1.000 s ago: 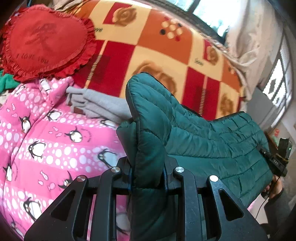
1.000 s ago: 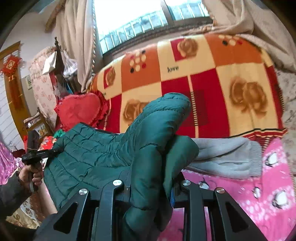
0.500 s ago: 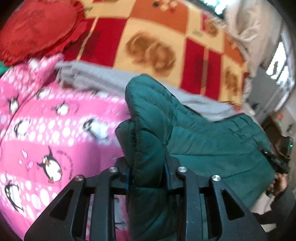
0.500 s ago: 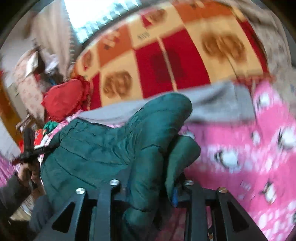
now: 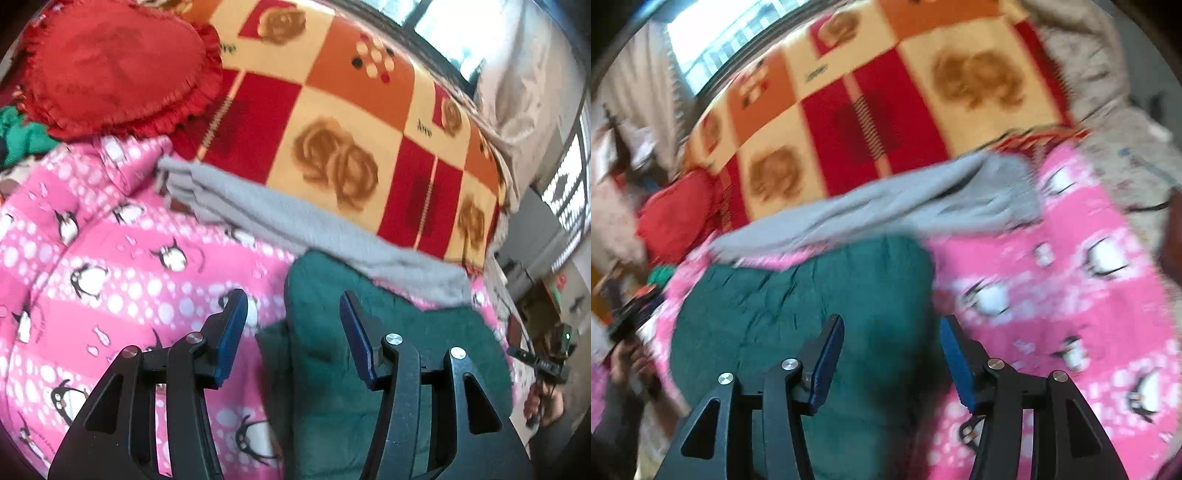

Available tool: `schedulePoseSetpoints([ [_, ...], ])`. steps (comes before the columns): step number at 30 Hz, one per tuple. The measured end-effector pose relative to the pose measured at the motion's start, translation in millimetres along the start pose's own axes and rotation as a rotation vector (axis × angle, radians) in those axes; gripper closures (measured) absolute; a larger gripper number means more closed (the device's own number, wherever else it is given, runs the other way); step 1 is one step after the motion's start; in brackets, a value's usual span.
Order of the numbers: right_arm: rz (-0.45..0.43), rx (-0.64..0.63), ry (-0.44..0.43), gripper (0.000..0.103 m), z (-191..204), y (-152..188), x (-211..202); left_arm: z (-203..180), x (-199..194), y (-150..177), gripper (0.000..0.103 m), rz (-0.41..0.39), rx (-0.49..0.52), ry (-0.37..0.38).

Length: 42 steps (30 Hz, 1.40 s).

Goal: Fold large clothes

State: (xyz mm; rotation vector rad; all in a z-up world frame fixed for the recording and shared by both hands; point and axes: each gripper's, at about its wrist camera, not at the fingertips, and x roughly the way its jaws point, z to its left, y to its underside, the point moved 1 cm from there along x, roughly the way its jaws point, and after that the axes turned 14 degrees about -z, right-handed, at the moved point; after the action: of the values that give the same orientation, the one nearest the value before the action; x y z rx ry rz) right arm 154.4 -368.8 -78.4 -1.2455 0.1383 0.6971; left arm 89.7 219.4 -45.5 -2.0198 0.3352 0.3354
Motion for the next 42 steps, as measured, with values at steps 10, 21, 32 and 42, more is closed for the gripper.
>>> schedulePoseSetpoints([
  [10,0.2,-0.243,0.049,0.04,87.6,55.4,63.8,-77.3,61.8,62.0,0.044,0.23,0.177,-0.001],
  [21,-0.097,-0.287,0.069,0.033,136.6,49.8,-54.1,-116.2,-16.4,61.9,0.012,0.154,0.305,-0.032],
  [32,-0.188,-0.19,0.164,0.014,159.9,92.8,-147.9,-182.4,-108.6,99.7,0.012,0.028,0.389,-0.068],
  [42,-0.157,-0.308,0.188,0.014,194.8,125.2,-191.7,-192.8,-178.9,107.0,0.012,-0.017,0.292,-0.056],
])
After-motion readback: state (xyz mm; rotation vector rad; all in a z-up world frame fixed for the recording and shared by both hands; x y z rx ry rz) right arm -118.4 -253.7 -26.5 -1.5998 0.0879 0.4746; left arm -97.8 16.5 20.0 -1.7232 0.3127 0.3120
